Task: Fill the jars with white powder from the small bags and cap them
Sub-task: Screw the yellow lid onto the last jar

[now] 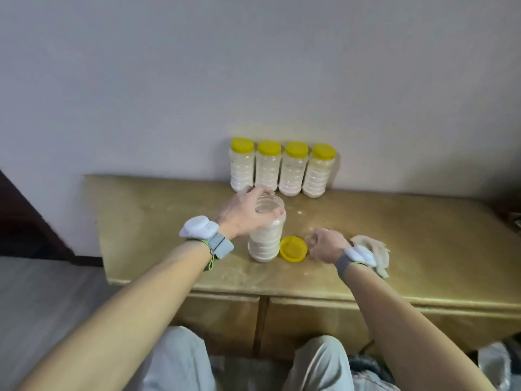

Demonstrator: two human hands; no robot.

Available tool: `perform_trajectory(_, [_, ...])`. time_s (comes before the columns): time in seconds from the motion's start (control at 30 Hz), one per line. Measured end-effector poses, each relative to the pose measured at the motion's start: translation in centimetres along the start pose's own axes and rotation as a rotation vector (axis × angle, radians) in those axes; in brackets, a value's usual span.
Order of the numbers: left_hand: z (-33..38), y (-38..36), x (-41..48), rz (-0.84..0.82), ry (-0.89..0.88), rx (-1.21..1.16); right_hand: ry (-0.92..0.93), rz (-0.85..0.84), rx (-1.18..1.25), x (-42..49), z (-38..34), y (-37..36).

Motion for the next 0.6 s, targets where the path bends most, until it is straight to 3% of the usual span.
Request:
perform_trajectory(0.17, [-1.2, -1.4, -1.0, 0.073, 0.023, -0.224, -0.096, 0.002, 0.019, 0.9, 0.9, 0.4])
perform_trajectory(0.3, [-2.8, -2.7, -2.1, 0.100, 0.163, -0.288, -0.174, -0.015, 0.043, 0.8, 1.5, 0.5])
perform_trajectory(0.4, [-4.0, -4.8, -2.6, 0.077, 0.249, -0.307, -0.153, -0.011, 0.119, 0.2, 2.0, -0.2])
perform_trajectory(0.6, [-4.2, -6.5, -2.1, 0.088, 0.345, -0.277, -0.085, 0.156, 0.407, -1.0, 2.1, 0.5])
Point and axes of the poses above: each hand's wrist, its own x-axis towards the middle knuckle, its own y-axis out of the back of the hand, z = x × y, the point moved 4 cm from there along x, towards the middle knuckle, and after that the axes turned 4 degrees about -x, right-handed, at the moved point
